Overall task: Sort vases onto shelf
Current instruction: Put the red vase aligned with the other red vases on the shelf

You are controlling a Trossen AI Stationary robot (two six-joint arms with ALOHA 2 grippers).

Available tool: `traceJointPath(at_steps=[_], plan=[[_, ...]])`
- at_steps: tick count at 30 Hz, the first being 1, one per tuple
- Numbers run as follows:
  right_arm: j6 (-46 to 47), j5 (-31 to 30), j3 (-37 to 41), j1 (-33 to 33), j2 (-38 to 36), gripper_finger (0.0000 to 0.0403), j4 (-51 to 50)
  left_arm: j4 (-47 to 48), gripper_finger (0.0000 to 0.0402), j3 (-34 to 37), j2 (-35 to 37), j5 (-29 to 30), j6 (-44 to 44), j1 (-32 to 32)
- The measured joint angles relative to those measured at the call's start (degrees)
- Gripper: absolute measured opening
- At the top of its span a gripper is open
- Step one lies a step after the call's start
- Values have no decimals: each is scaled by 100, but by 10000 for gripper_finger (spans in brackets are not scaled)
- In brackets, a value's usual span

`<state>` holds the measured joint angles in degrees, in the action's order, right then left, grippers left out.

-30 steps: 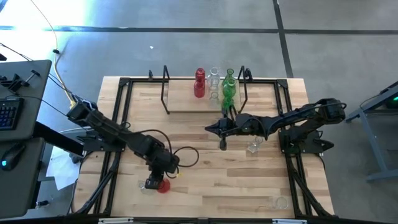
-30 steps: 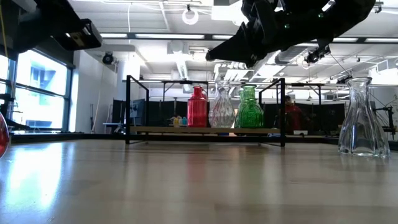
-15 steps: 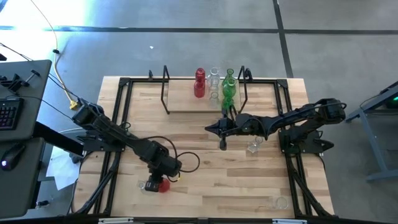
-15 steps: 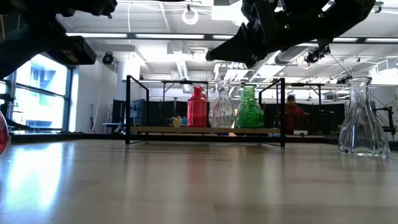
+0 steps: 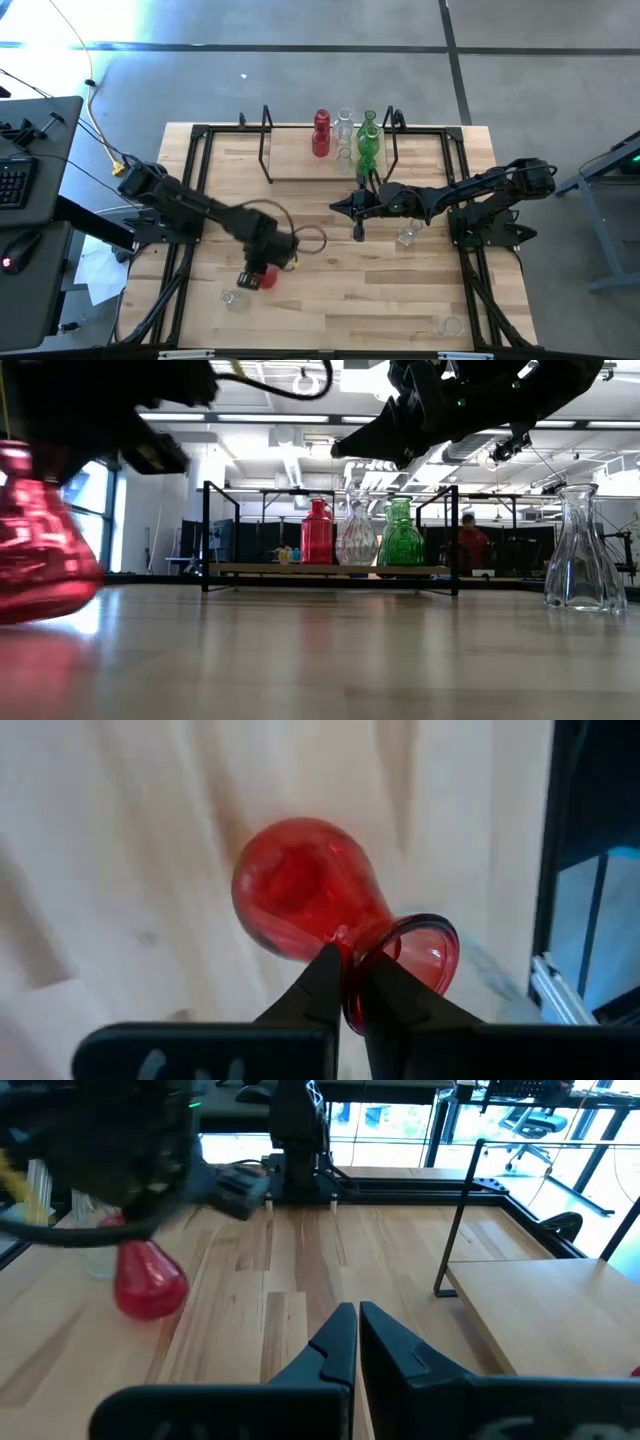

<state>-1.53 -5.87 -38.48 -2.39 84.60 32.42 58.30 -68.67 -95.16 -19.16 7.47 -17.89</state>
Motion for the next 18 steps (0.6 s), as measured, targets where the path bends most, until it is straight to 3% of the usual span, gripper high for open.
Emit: traceJointPath(at_steps=[10,18], plan=[[-22,0,-2,-5,-185,0,-225,174,6,-746,-2,-99,-711,2010],[14,-351,-4,-76,-455,0,-894,242,6,-1520,-765,-76,-915,3118]])
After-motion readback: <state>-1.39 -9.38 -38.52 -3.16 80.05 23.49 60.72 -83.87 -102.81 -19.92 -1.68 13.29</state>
